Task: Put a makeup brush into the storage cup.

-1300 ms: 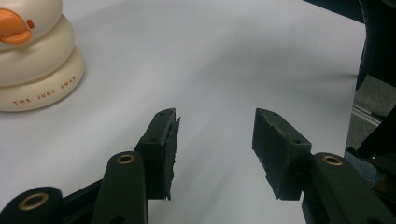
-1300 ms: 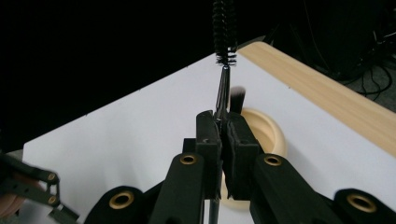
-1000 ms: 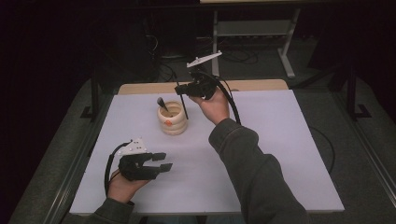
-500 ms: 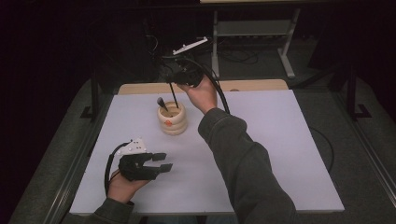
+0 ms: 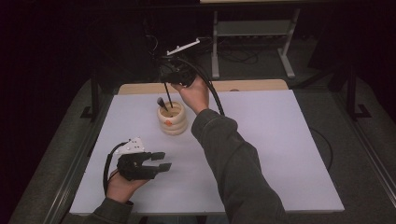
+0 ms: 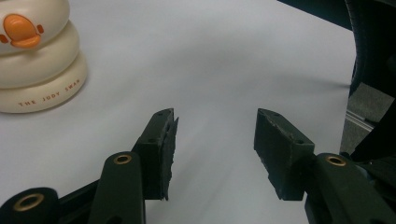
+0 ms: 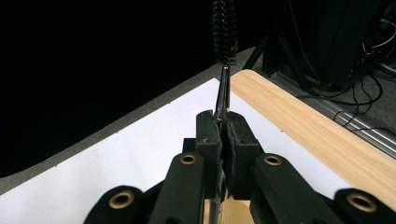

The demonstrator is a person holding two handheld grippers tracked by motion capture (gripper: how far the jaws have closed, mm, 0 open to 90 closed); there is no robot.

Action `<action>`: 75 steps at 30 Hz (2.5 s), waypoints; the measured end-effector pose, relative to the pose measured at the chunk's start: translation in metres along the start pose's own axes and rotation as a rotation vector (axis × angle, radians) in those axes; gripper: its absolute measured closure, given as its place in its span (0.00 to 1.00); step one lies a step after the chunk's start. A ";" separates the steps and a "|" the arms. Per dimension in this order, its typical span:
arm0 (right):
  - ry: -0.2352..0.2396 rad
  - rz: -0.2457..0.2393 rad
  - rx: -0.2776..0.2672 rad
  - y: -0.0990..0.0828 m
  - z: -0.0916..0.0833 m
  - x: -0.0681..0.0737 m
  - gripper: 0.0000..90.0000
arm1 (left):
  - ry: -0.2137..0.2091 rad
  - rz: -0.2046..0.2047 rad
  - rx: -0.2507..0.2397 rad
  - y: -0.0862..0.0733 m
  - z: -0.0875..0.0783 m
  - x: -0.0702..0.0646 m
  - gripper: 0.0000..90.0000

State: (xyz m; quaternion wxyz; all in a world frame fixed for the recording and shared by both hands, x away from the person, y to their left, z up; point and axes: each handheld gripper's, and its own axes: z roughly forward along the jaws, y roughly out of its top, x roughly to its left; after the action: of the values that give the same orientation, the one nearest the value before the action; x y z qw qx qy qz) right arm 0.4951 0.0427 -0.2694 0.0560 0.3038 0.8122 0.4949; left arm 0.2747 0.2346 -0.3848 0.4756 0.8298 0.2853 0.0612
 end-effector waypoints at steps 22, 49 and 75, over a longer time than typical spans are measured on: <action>-0.040 0.018 0.016 -0.018 0.023 -0.015 0.94 | 0.011 -0.017 -0.014 0.000 -0.002 -0.001 0.51; -0.059 0.037 0.023 -0.040 0.031 -0.022 0.94 | 0.007 -0.016 -0.019 0.000 -0.003 0.001 0.51; -0.052 0.050 0.067 -0.058 0.038 -0.027 0.83 | 0.017 -0.021 -0.010 0.000 -0.002 0.004 0.50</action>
State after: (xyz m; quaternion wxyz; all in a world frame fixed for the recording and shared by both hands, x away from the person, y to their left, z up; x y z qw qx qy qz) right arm 0.5064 0.0388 -0.3430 0.0548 0.3386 0.8186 0.4608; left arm 0.2776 0.2382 -0.3844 0.4782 0.8238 0.2976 0.0646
